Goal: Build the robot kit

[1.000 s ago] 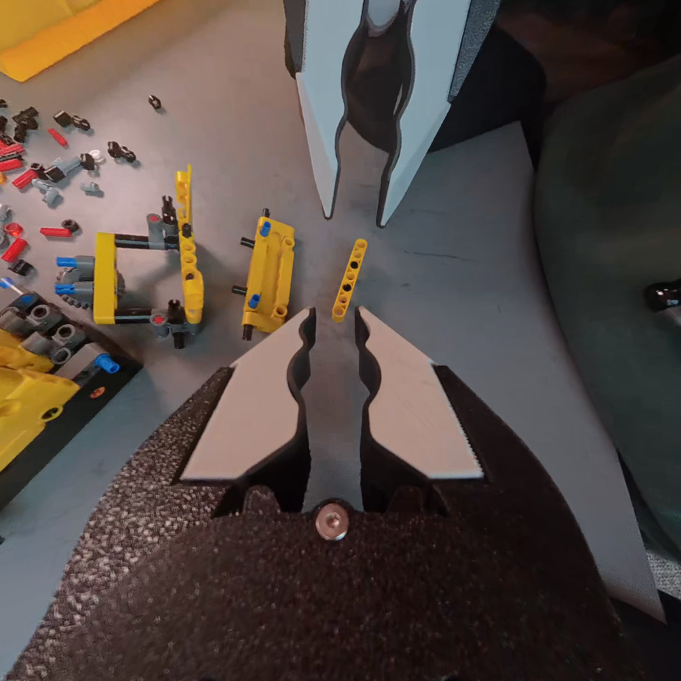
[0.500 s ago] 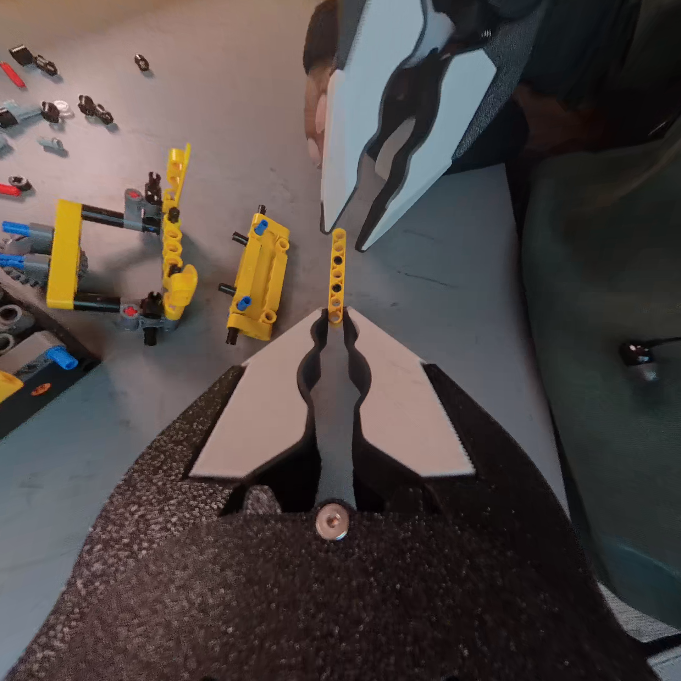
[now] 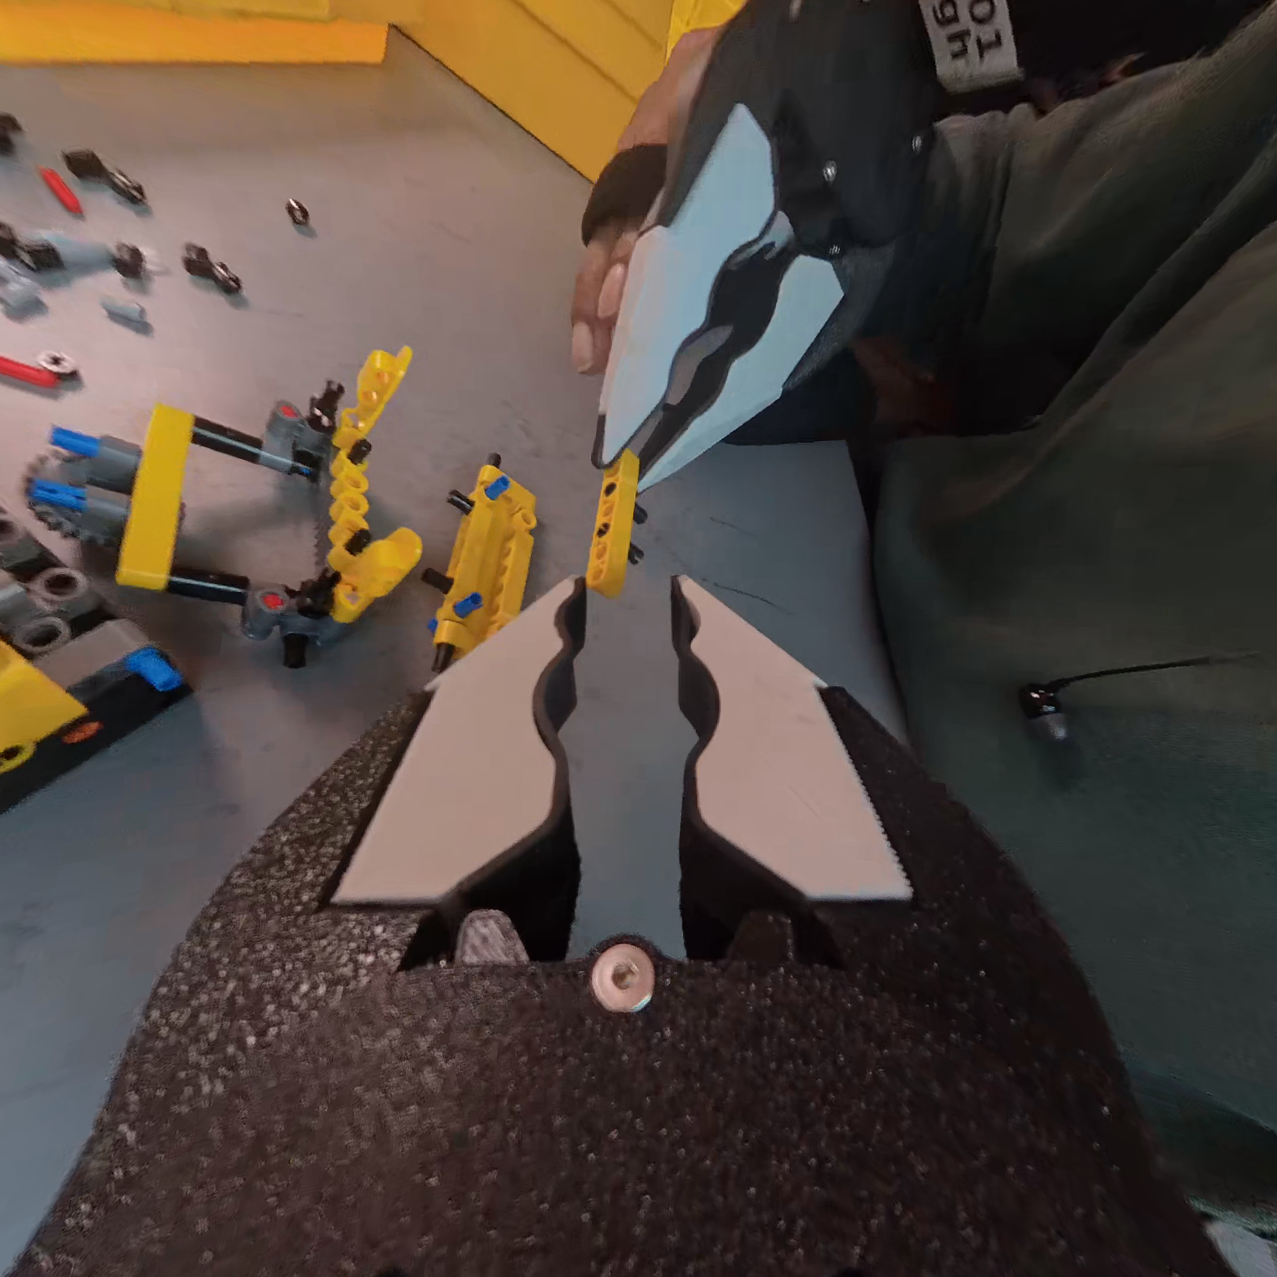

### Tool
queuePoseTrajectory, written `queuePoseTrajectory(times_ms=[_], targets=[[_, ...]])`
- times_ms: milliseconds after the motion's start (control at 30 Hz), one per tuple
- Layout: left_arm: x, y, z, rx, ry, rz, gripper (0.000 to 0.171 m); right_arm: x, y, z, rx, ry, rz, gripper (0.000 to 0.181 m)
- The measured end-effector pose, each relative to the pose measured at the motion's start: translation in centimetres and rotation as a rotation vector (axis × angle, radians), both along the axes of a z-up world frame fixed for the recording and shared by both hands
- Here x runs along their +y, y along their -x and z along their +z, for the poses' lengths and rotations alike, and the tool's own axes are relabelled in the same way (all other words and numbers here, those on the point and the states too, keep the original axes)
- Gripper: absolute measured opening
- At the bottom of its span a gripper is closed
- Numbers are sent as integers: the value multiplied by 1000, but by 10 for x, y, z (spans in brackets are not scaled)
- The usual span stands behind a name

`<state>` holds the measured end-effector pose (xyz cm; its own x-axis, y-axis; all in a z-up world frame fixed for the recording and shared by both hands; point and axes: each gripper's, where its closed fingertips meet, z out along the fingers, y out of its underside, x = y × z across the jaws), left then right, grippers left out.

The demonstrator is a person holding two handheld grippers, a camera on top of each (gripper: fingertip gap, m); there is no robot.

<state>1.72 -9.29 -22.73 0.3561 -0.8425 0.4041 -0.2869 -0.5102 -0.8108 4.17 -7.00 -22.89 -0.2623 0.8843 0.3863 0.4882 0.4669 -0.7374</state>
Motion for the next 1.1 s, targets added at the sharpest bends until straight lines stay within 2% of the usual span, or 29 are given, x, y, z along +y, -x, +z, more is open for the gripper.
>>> queuePoseTrajectory(times_ms=[67, 133, 267, 433, 533, 633, 700, 733, 833, 933, 1000, 1067, 1100], targets=[[8, 4, 5, 67, -159, 43, 26, -4, -1, 0, -34, 343, -43, 7], [10, 4, 10, 121, -304, 48, 22, 0, 1, 2, -61, 559, -97, 7], [17, 10, 7, 269, -475, 82, 10, 0, 3, 8, -92, 814, -100, 7], [19, 10, 11, 347, -638, 82, 11, 0, 6, 11, -112, 1032, -96, 7], [20, 11, 11, 378, -671, 84, 10, 2, 8, 13, -107, 1108, -90, 7], [22, 13, 8, 371, -614, 83, 9, 8, 10, 15, -51, 1011, -72, 8], [23, 14, 3, 344, -548, 82, 9, 8, 11, 23, -2, 899, -37, 19], [23, 15, 0, 336, -518, 79, 9, 7, 11, 25, 21, 808, -14, 23], [26, 18, -8, 327, -448, 82, 8, 22, 8, 9, 11, 345, -35, 23], [27, 18, -13, 329, -416, 65, 8, 27, 10, 4, 9, 25, -7, 23], [28, 18, -16, 346, -419, 55, 8, 26, 12, -1, -4, -60, 14, 18], [29, 17, -18, 355, -421, 50, 8, 26, 13, -7, -23, -87, 27, 7], [29, 17, -19, 360, -421, 51, 8, 28, 13, -9, -25, -92, 25, 7]])
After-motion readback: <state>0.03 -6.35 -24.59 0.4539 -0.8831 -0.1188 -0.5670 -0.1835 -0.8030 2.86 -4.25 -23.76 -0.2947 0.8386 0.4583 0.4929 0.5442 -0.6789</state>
